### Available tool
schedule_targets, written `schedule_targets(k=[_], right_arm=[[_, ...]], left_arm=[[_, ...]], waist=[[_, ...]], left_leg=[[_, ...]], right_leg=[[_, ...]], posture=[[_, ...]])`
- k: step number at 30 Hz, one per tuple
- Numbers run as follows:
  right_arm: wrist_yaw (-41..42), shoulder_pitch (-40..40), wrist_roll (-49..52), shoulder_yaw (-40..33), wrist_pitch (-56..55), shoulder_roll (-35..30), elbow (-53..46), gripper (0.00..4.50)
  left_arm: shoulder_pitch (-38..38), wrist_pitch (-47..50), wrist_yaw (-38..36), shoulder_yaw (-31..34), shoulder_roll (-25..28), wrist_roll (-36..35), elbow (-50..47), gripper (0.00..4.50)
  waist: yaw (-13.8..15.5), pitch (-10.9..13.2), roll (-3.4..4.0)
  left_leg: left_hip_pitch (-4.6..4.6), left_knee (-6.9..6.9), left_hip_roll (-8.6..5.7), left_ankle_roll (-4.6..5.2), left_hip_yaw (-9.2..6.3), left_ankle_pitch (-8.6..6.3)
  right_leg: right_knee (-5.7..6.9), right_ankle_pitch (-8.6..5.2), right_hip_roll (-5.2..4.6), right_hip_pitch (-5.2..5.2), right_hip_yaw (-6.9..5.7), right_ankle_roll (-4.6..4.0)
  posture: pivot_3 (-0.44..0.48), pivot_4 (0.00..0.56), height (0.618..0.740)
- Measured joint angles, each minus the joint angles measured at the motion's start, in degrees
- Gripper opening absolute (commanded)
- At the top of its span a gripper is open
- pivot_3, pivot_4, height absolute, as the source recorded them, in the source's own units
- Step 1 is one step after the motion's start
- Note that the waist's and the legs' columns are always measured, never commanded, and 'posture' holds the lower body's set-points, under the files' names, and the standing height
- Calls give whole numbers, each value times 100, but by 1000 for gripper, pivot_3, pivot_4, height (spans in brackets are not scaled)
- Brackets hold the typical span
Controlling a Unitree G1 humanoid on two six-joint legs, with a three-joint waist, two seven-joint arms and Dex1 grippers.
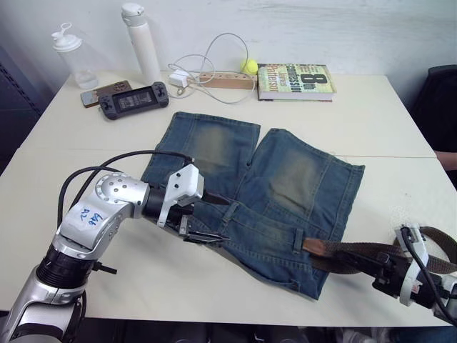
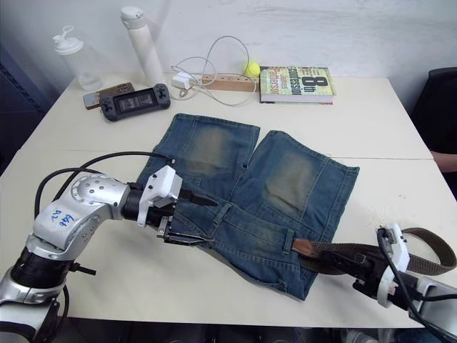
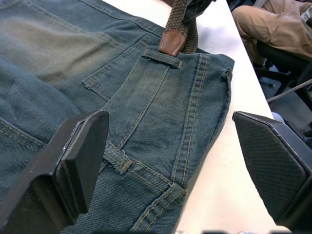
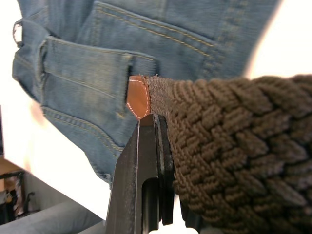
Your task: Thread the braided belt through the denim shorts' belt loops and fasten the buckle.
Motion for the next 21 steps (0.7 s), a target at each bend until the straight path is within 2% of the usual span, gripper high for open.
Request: schedule_targets(k=[8,10,17,21], right_arm=[[-425,-607,62,680,-77,89,79,0],[-648,-909,85,916,-258,362,80,0],[-1150,-1293,211,1392,-466,689,73,0],[-1610,-1727,170,1891,-722,1172,42,0]], left_arm=[[70,98,240,19,-80,-6,-184,4431],[131,125,316,27,-120,-12,-226,4431],[247,232,417,29,-142,-58,-387,4431],[250,301,485,17,-206,-82,-406,4431]], waist=[[-8,0,-2],[-21,0,-5],[-15,0,-4],[-33,-1,-4]], left_leg=[[1,3,0,-2,0,1],[1,3,1,-5,0,3],[0,3,1,-6,0,3],[1,3,1,-8,0,4]], right_leg=[[2,0,1,0,0,0],[4,0,4,-2,1,0],[4,0,3,-4,2,0],[8,0,4,-6,3,0]], posture=[[0,150,735],[0,150,735],[0,150,735],[0,150,735]])
